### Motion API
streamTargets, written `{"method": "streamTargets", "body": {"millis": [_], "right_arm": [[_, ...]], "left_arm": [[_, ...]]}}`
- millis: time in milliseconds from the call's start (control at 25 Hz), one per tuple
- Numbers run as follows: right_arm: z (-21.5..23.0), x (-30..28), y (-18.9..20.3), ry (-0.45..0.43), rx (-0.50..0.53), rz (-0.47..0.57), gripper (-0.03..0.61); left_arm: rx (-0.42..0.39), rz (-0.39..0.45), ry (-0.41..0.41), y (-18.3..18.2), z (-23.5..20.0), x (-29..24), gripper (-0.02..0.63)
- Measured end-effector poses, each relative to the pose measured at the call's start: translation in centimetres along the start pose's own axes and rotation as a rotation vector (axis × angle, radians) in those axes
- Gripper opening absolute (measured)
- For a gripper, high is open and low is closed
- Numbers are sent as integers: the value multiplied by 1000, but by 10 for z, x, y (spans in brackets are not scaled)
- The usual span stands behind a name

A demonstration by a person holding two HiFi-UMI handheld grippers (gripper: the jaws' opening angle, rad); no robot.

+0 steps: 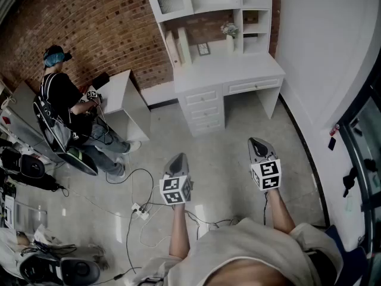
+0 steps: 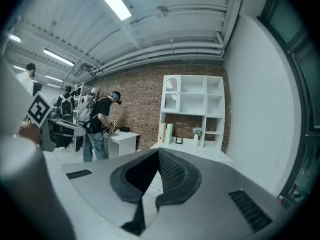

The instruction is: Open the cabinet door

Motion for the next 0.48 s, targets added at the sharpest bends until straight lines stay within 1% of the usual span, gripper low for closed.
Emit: {"method": "streamTargets", "body": {"millis": [200, 480], "right_arm": [[12, 4, 6, -6, -10, -7, 14], [29, 15, 19, -25, -36, -10, 14]], "left_arm": [[2, -11, -8, 3, 13, -2, 26], [-30, -23, -20, 0, 38, -4, 26]]}}
Point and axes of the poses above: the fingertips, and each gripper's own axes: x backward along the fingers, z to its right, y out of its underside, the point moved 3 cm from there along x, backward along the fingers, and after that the axes turned 9 degrees about -x, right-handed, at the moved point
